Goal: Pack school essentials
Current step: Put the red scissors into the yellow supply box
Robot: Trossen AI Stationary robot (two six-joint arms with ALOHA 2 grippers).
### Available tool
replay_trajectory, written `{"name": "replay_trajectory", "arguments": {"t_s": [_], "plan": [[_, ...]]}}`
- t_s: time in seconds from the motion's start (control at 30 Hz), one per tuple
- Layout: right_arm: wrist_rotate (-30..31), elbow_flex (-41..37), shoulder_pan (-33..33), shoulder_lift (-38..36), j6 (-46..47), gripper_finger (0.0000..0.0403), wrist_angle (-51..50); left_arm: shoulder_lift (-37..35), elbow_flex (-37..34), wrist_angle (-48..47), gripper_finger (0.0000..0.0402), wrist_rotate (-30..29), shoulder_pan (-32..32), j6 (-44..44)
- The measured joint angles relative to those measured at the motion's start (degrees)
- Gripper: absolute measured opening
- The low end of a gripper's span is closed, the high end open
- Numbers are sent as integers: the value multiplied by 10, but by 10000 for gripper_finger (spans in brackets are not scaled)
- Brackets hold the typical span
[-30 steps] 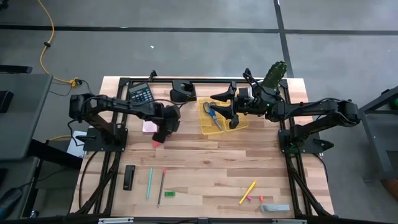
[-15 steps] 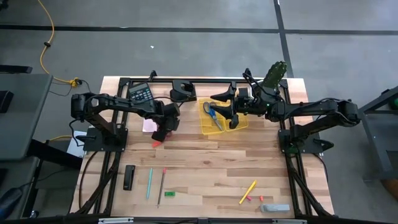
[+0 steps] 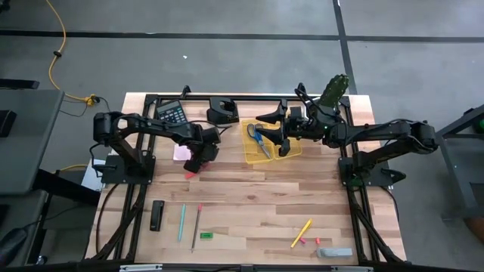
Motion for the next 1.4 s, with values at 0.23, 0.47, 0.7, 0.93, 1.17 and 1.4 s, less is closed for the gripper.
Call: {"name": "replay_trajectory", "arguments": {"t_s": [0.23,0.47,0.7,0.93,1.17,1.4], "plan": [[0,0,0,0,0,193,0,5,0,0,147,1,1,0],[0,0,0,0,0,193,0,6,-1,-3,26,2,1,3],[0,0,0,0,0,193,0,-33,-7,5,14,21,3,-20],[0,0,0,0,0,193,0,-137,29,10,5,67,36,-97],[0,0,0,0,0,193,2,-298,51,111,2,110,67,-256],[0,0,0,0,0,193,5,-433,51,258,2,116,68,-429]]}}
